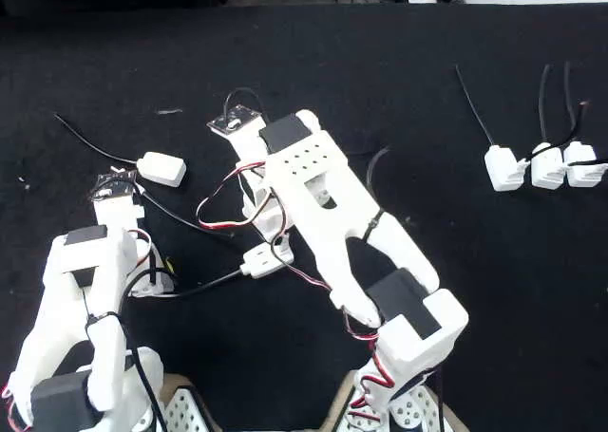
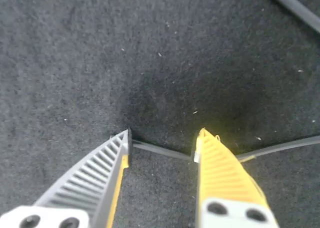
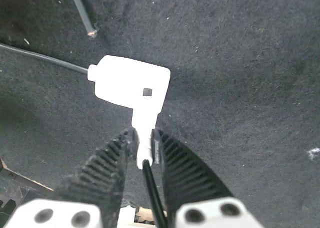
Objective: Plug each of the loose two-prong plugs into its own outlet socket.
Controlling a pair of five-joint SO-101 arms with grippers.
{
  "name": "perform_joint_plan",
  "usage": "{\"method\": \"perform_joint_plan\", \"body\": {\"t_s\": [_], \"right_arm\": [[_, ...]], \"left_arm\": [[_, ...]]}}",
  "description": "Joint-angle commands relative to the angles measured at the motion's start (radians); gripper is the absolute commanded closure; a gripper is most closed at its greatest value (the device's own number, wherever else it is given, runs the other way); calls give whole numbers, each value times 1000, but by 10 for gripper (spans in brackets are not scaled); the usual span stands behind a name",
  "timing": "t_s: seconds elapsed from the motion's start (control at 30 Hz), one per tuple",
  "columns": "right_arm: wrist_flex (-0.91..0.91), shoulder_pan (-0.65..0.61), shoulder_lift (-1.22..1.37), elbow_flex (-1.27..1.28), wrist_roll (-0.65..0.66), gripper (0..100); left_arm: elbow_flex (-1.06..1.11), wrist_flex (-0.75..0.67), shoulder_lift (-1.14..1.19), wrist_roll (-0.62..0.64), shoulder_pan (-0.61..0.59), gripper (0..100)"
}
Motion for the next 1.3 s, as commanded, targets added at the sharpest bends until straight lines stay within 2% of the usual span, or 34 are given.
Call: {"method": "perform_joint_plan", "body": {"t_s": [0.0,0.3,0.7,1.03,1.27], "right_arm": [[6,-26,-59,-48,-38,988],[9,-20,44,-59,-58,988],[94,6,-76,-134,-51,988],[87,8,-10,-127,-28,988],[86,75,28,-128,-14,988]], "left_arm": [[18,3,12,8,-2,777],[18,3,12,8,-4,777],[18,3,12,8,-2,777],[18,3,12,8,-5,777],[19,5,12,8,-2,777]]}}
